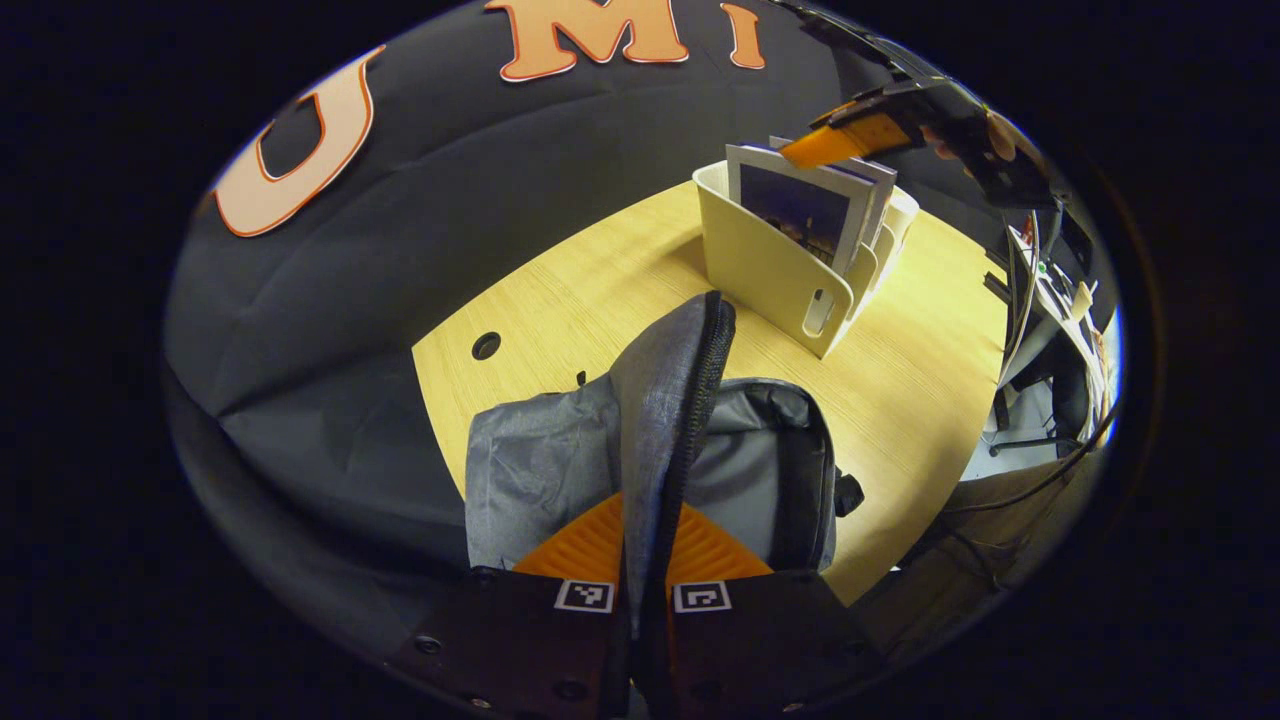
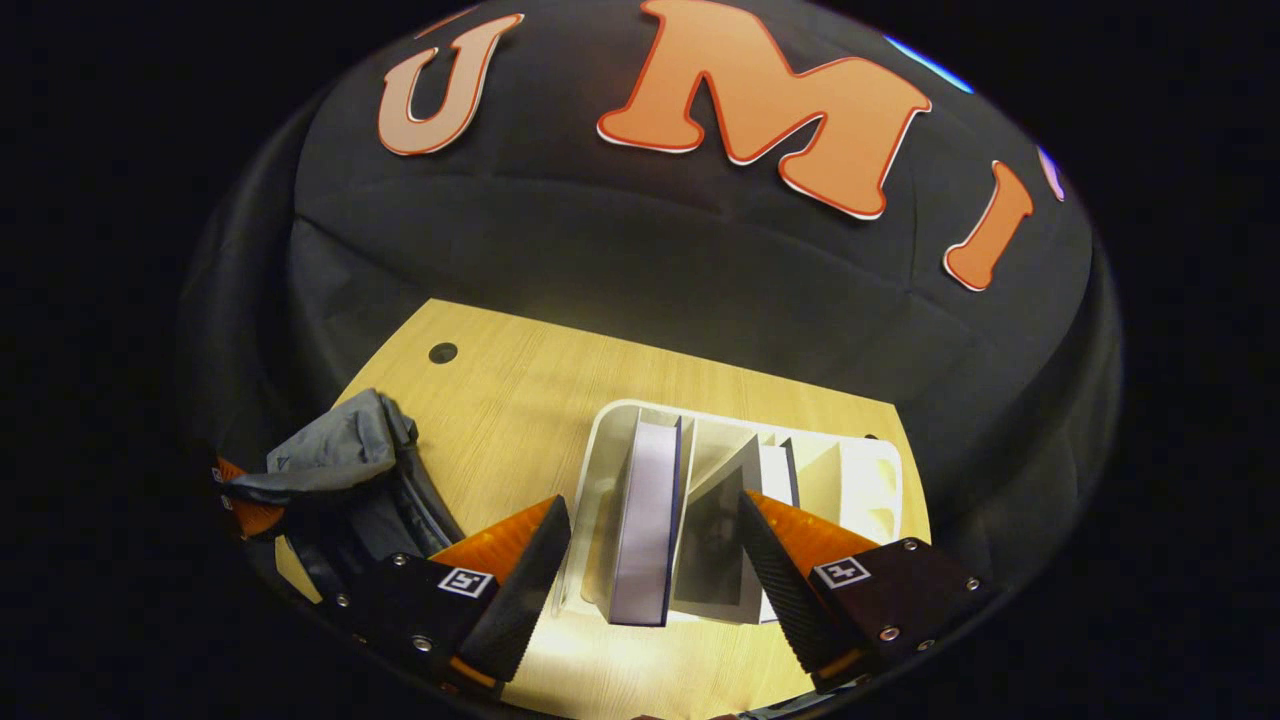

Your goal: Open the schoolbag, grab two books from the bookshelf and put them into the schoolbag.

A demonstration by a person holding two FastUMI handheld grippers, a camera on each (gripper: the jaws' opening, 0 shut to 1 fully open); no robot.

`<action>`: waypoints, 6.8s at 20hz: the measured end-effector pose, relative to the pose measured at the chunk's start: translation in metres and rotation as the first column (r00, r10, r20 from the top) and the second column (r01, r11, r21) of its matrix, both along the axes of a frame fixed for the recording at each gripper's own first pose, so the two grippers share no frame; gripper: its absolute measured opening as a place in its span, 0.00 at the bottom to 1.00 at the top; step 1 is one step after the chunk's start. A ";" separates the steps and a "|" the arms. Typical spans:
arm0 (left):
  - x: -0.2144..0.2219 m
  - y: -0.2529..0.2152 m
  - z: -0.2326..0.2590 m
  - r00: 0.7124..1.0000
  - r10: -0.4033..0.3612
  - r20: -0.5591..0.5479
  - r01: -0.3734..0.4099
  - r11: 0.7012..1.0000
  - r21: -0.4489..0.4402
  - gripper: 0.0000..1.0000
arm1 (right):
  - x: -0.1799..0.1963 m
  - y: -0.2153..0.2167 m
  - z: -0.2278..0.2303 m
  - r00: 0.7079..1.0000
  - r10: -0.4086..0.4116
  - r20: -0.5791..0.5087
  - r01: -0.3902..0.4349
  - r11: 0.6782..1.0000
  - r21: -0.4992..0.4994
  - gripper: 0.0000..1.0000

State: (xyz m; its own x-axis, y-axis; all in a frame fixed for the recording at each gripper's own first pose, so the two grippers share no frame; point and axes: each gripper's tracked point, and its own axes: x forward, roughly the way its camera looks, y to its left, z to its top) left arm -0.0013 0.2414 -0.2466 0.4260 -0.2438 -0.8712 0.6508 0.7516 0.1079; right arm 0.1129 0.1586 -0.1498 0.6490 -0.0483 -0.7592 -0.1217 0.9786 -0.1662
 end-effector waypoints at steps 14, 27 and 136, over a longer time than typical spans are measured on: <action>0.013 0.001 0.011 0.986 -0.006 -0.164 0.001 0.999 -0.033 0.08 | 0.002 0.005 -0.069 0.909 -0.083 -0.408 0.146 0.981 0.125 0.62; 0.007 -0.006 0.003 0.981 0.032 -0.192 -0.042 0.998 -0.052 0.08 | -0.010 -0.010 0.007 0.921 -0.137 -0.364 0.260 0.914 0.313 0.35; -0.020 -0.087 -0.016 0.808 0.535 -0.247 -0.580 0.795 -0.178 0.08 | -0.006 -0.081 -0.081 0.866 -0.002 -0.500 0.162 0.947 0.278 0.52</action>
